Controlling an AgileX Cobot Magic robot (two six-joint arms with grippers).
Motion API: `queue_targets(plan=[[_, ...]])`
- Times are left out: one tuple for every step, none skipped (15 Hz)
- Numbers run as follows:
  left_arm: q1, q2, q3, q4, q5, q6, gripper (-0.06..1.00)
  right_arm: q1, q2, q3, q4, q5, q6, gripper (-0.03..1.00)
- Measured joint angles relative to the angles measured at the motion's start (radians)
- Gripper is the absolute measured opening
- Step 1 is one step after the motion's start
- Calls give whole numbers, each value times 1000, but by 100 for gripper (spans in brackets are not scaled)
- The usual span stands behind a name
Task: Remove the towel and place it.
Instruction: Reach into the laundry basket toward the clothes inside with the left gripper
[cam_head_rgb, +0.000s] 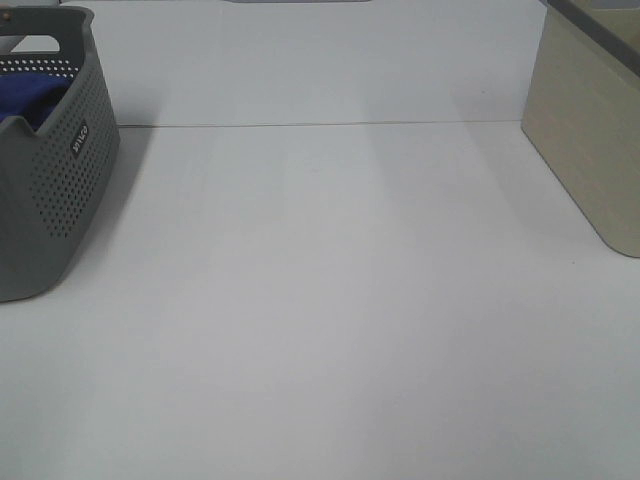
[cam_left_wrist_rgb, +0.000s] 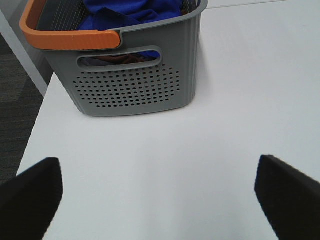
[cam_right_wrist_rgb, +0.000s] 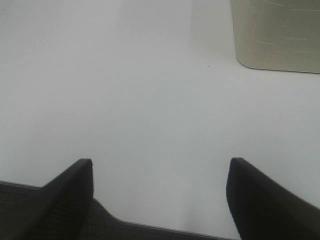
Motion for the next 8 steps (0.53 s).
queue_targets(plan=[[0,0,0,0,0,0,99,0,0,0,0,0,0,73],[0,0,0,0,0,0,99,0,0,0,0,0,0,73],[0,0,0,0,0,0,99,0,0,0,0,0,0,73],[0,0,0,0,0,0,99,0,0,0,0,0,0,73],[0,0,0,0,0,0,99,0,0,0,0,0,0,73],[0,0,0,0,0,0,99,0,0,0,0,0,0,73],[0,0,0,0,0,0,99,0,0,0,0,0,0,73],[0,0,0,0,0,0,99,0,0,0,0,0,0,73]])
